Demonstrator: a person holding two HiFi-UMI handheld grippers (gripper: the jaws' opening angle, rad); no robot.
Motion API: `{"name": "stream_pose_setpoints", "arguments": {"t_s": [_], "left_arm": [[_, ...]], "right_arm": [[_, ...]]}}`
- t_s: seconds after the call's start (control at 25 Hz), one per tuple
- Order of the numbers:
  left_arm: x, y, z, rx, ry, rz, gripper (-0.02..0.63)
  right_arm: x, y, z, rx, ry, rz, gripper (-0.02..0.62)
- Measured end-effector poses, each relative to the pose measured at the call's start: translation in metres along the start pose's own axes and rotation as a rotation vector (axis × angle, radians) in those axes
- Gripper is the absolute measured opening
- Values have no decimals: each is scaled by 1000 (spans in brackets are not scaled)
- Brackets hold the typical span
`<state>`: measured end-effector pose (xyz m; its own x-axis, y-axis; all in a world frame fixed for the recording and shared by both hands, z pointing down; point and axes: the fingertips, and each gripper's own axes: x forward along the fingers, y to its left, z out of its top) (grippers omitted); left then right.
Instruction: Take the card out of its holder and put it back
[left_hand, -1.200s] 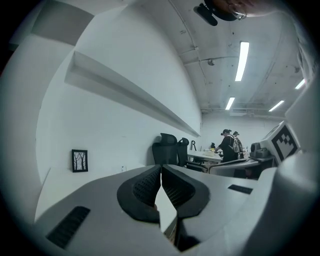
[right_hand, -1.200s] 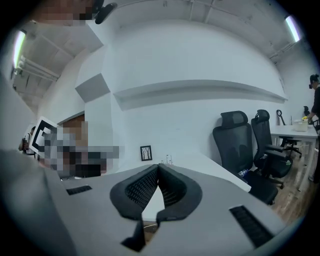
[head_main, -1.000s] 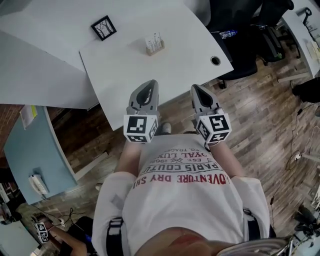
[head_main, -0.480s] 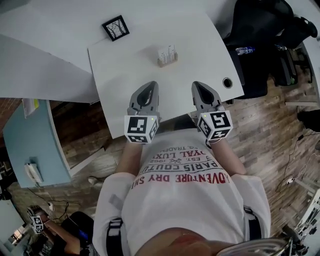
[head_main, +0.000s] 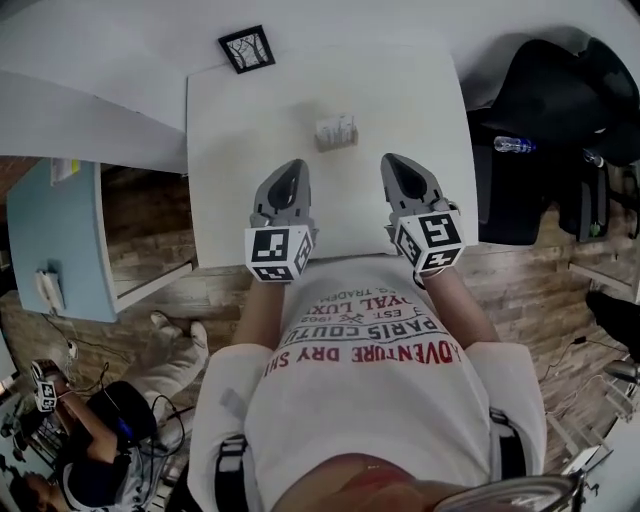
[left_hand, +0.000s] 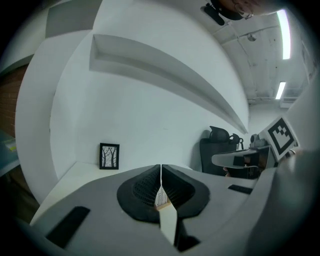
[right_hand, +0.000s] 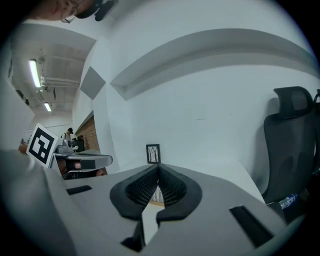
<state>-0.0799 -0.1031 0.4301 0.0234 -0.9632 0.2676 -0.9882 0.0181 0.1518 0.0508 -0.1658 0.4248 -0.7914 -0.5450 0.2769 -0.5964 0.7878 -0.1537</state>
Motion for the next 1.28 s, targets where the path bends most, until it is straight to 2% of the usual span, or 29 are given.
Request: {"name": "stream_pose_setpoints", "arguments": {"t_s": [0.12, 0.2, 0.52, 0.72, 1.04, 1.08, 1.16, 1.28], "left_arm": [[8, -2, -10, -29, 24, 69, 31], [12, -4, -15, -36, 36, 87, 31], [32, -6, -30, -37, 58, 70, 31], [52, 8, -42, -33, 66, 3, 31], [87, 29, -66, -1, 148, -112, 32], [92, 29, -66, -1, 148, -141, 41], [100, 26, -66, 8, 149, -219, 163], [110, 22, -64, 50, 144, -316, 172]], "right_arm": [[9, -14, -4, -4, 27, 63, 21], [14, -22, -8, -11, 39, 90, 21], [39, -38, -25, 1, 70, 94, 21], [54, -38, -39, 20, 105, 82, 21], [72, -38, -66, 65, 181, 70, 20], [74, -38, -69, 70, 188, 69, 21], [78, -39, -74, 74, 199, 68, 21], [82, -39, -79, 75, 215, 71, 21]]}}
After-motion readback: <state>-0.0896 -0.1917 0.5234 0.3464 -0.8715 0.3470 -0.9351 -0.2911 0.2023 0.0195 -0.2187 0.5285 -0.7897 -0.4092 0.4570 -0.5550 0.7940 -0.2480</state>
